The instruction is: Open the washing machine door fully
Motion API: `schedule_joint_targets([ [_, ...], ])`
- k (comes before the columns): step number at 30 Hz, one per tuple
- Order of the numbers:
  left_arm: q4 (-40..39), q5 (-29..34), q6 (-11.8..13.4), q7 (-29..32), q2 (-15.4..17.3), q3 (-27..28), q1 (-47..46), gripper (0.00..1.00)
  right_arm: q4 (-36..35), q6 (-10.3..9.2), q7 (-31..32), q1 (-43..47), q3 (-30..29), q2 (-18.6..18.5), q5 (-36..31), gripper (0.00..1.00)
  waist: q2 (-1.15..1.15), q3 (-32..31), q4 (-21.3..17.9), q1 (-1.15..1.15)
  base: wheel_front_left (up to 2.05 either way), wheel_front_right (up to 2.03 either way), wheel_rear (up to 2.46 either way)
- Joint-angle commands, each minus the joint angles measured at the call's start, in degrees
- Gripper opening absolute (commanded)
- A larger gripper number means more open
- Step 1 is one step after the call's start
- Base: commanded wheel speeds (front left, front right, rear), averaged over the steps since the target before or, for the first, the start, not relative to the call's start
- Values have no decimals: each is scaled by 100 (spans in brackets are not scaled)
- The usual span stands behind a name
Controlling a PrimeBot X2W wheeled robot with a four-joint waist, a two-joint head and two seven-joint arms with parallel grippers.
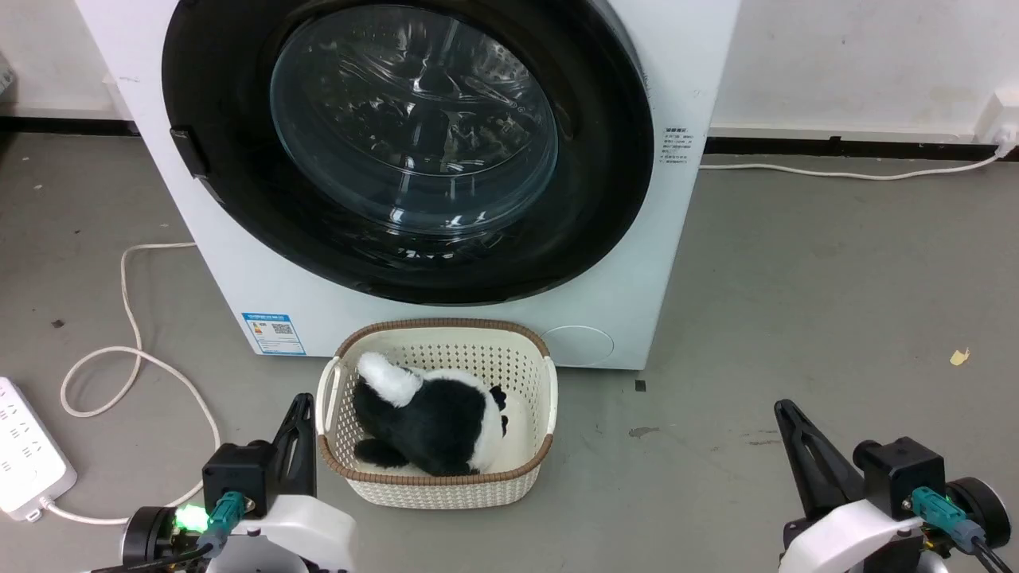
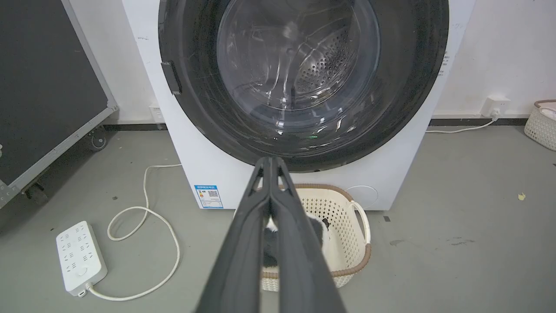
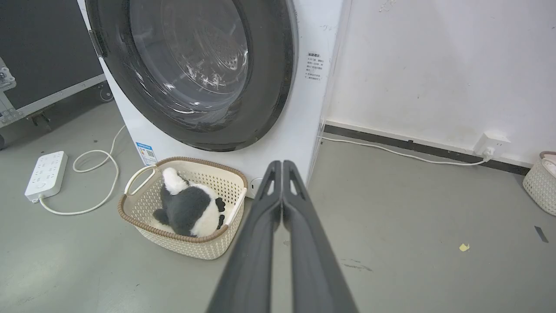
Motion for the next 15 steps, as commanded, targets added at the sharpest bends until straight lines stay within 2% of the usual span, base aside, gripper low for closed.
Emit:
schedule_joint_targets([
  [1, -21, 50, -24, 2, 11, -1, 25, 0, 14, -5, 3, -79, -2, 30, -43, 0, 0, 0, 0, 0, 0, 0, 0],
  [12, -21, 50, -24, 2, 11, -1, 25, 0, 14, -5, 3, -79, -2, 30, -43, 0, 0, 0, 0, 0, 0, 0, 0],
  [13, 0, 0, 0, 0, 0, 0, 0, 100, 0, 0, 1, 0, 0, 0, 0, 100, 0, 0, 0, 0, 0, 0, 0],
  [15, 2, -11, 2, 0, -1, 3, 0, 100, -1, 0, 1, 4, 2, 0, 3, 100, 0, 0, 0, 0, 0, 0, 0],
])
